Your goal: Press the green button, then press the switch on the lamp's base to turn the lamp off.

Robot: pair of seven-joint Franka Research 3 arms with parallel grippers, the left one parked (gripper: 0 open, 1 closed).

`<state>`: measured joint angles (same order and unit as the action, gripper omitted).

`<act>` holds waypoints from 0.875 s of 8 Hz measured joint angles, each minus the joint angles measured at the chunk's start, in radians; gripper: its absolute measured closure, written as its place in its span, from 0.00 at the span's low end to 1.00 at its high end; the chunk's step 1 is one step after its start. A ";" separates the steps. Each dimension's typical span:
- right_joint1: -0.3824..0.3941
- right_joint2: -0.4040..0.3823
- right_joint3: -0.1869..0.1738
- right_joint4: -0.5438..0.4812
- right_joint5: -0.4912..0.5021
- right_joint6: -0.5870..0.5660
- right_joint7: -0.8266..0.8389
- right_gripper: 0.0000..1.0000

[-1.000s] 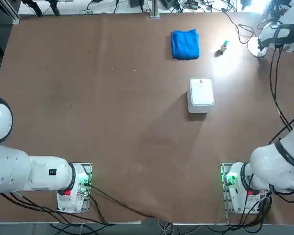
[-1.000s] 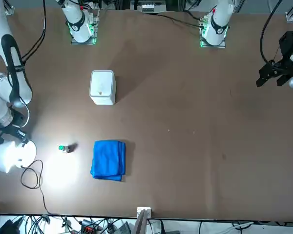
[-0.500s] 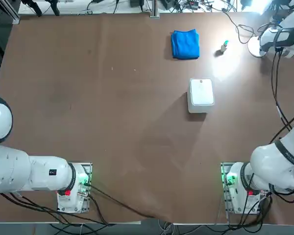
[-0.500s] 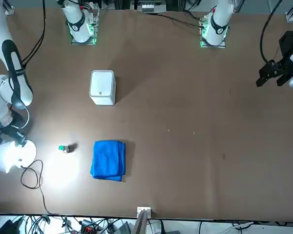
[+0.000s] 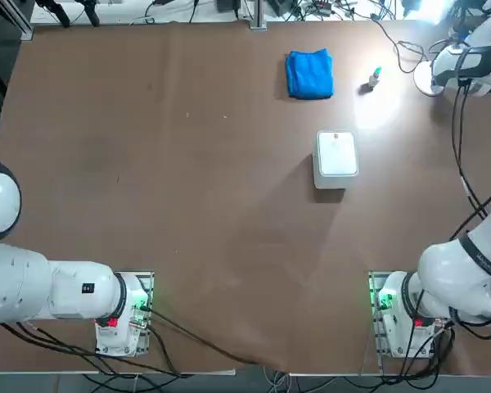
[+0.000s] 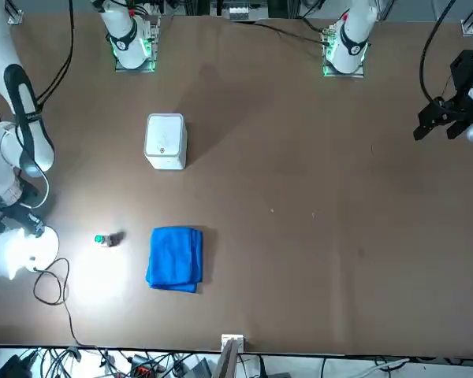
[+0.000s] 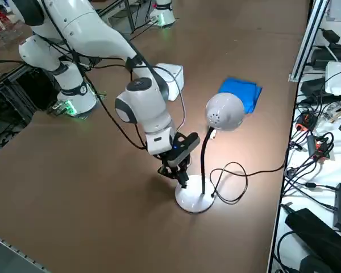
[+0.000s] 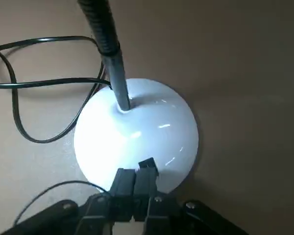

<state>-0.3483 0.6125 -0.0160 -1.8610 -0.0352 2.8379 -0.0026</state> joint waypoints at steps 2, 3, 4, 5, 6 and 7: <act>0.000 0.001 0.000 -0.001 0.000 0.000 0.000 0.99; 0.000 0.001 0.000 -0.001 0.000 0.000 0.000 0.99; 0.000 0.001 0.000 -0.002 0.001 0.000 0.000 0.99; 0.000 0.002 0.000 -0.003 0.001 0.003 0.000 0.98; 0.000 0.005 0.000 -0.006 0.001 0.013 0.001 0.98; 0.000 0.010 0.000 -0.010 0.001 0.024 0.001 0.98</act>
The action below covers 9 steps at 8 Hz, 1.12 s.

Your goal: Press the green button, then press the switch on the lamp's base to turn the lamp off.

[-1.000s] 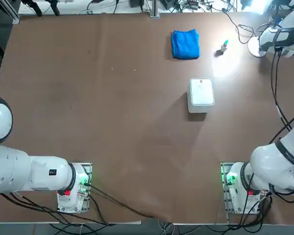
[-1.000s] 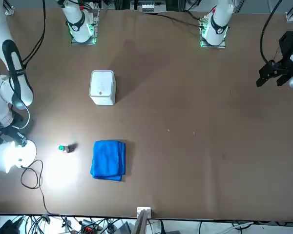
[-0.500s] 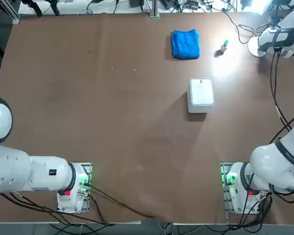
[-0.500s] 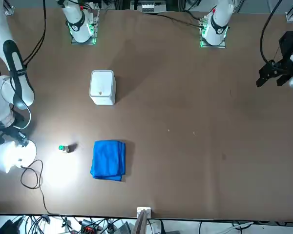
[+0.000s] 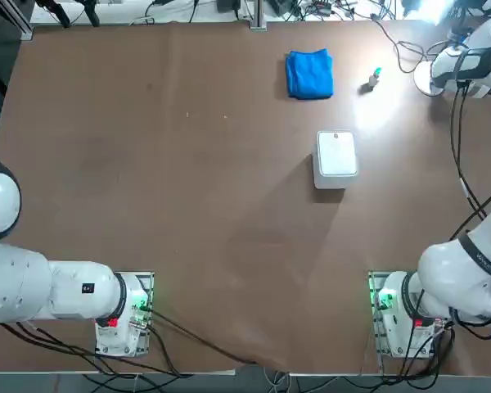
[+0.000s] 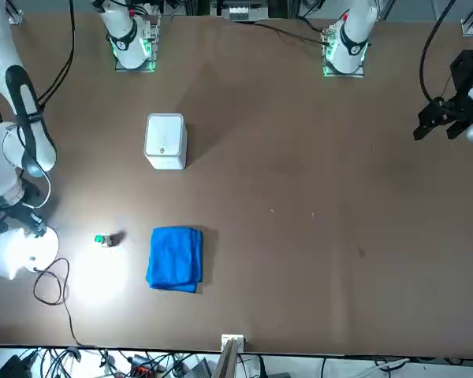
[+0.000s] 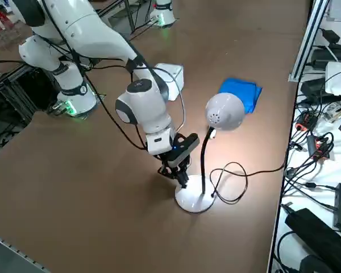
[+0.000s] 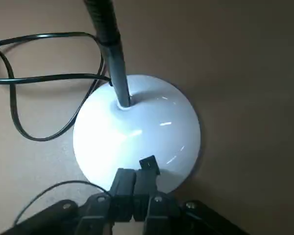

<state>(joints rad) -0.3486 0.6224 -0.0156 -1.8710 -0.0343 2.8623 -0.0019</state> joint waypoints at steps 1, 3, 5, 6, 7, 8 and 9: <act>0.000 0.002 0.000 -0.003 0.000 0.009 0.000 0.98; 0.000 0.003 0.000 -0.004 0.000 0.014 0.000 0.98; -0.001 0.005 -0.001 -0.015 0.000 0.029 0.001 0.98; -0.002 0.003 -0.002 -0.035 0.000 0.066 0.001 0.98; -0.002 0.000 -0.003 -0.058 0.000 0.110 0.001 0.98; -0.003 -0.001 -0.003 -0.072 0.000 0.137 0.002 0.99; -0.002 -0.002 -0.003 -0.074 0.000 0.139 0.002 0.99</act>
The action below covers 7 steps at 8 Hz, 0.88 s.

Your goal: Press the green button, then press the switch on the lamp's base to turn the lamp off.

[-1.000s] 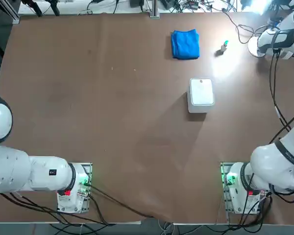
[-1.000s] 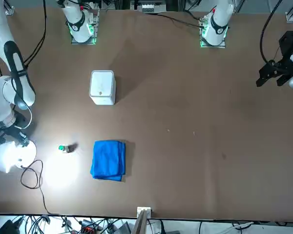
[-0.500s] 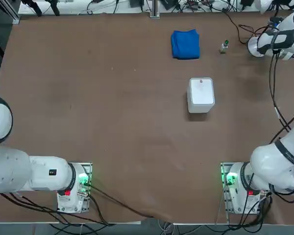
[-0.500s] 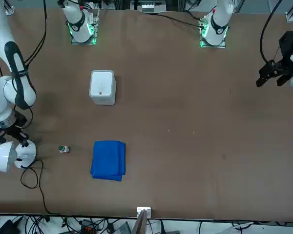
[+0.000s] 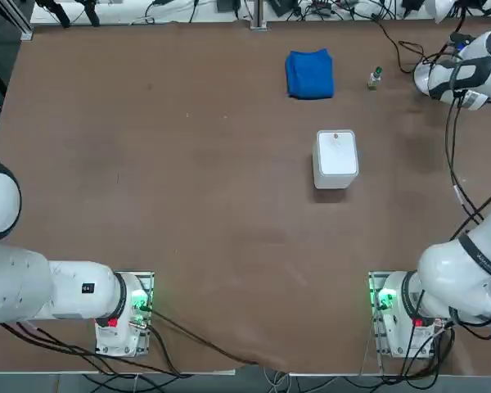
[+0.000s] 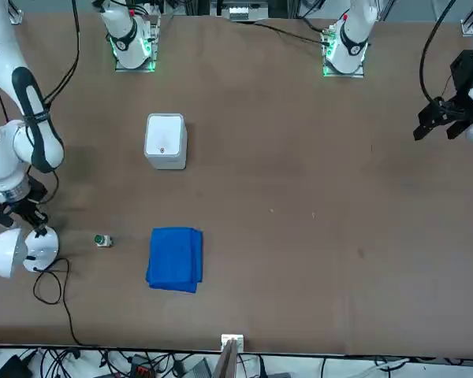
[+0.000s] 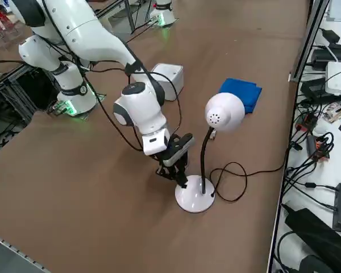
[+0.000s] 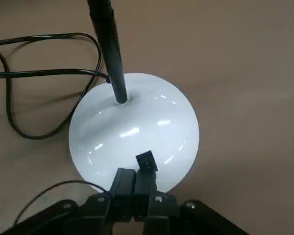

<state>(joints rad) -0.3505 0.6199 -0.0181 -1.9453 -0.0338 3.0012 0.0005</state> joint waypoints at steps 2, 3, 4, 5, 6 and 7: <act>0.009 -0.024 0.006 0.004 0.000 -0.084 0.000 0.99; 0.016 -0.062 0.007 0.009 0.000 -0.179 0.000 0.99; 0.017 -0.117 0.008 0.013 0.000 -0.300 0.000 0.99; 0.017 -0.178 0.011 0.019 0.001 -0.439 0.000 0.99; 0.017 -0.245 0.022 0.024 0.001 -0.588 0.000 0.99; 0.018 -0.310 0.035 0.028 0.003 -0.729 0.000 0.97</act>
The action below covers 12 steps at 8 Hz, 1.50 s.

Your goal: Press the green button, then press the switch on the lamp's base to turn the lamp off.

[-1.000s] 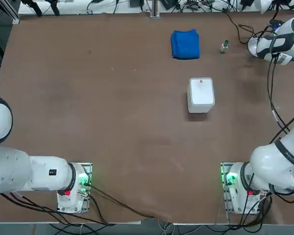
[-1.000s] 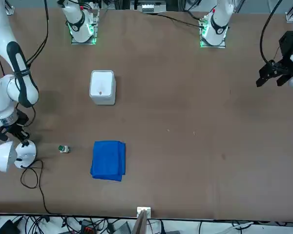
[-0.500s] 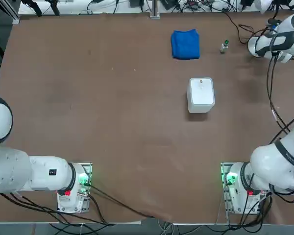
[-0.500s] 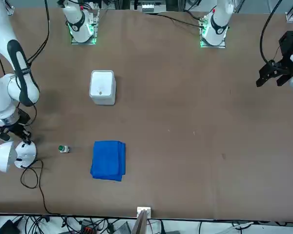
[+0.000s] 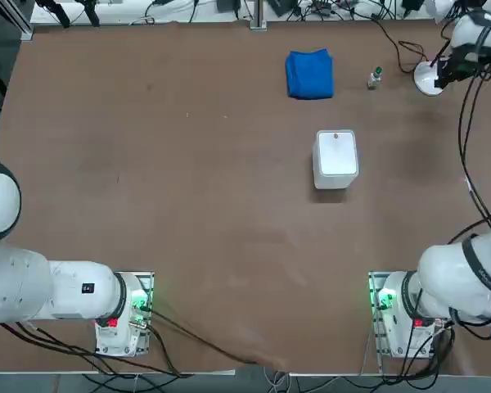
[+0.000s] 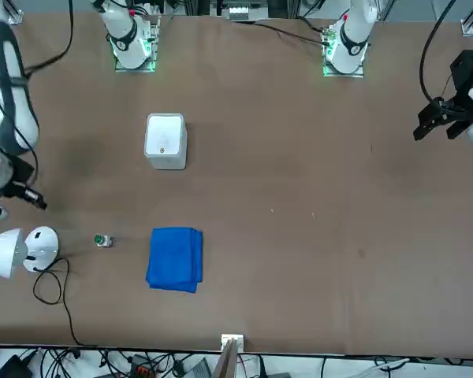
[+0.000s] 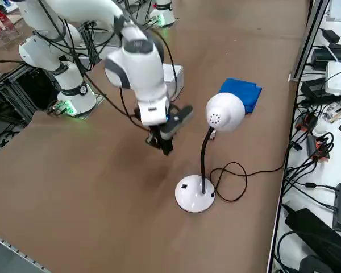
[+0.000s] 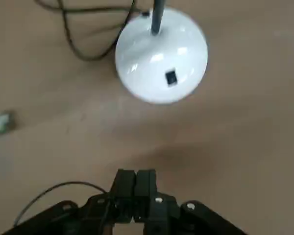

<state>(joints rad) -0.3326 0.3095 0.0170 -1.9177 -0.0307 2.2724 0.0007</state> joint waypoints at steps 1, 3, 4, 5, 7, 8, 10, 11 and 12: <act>0.001 -0.060 0.017 0.009 0.003 -0.139 -0.001 0.96; 0.005 -0.144 0.082 0.056 0.039 -0.349 0.005 0.86; 0.011 -0.167 0.120 0.102 0.074 -0.428 0.032 0.70; 0.014 -0.182 0.156 0.153 0.093 -0.492 0.061 0.52; 0.017 -0.200 0.233 0.219 0.098 -0.602 0.085 0.14; 0.019 -0.200 0.258 0.225 0.094 -0.625 0.087 0.00; 0.041 -0.192 0.269 0.276 0.087 -0.627 0.087 0.00; 0.082 -0.185 0.270 0.310 0.087 -0.634 0.111 0.00; 0.144 -0.178 0.271 0.324 0.084 -0.640 0.183 0.00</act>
<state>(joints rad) -0.1889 0.1313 0.2883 -1.5936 0.0534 1.6329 0.1838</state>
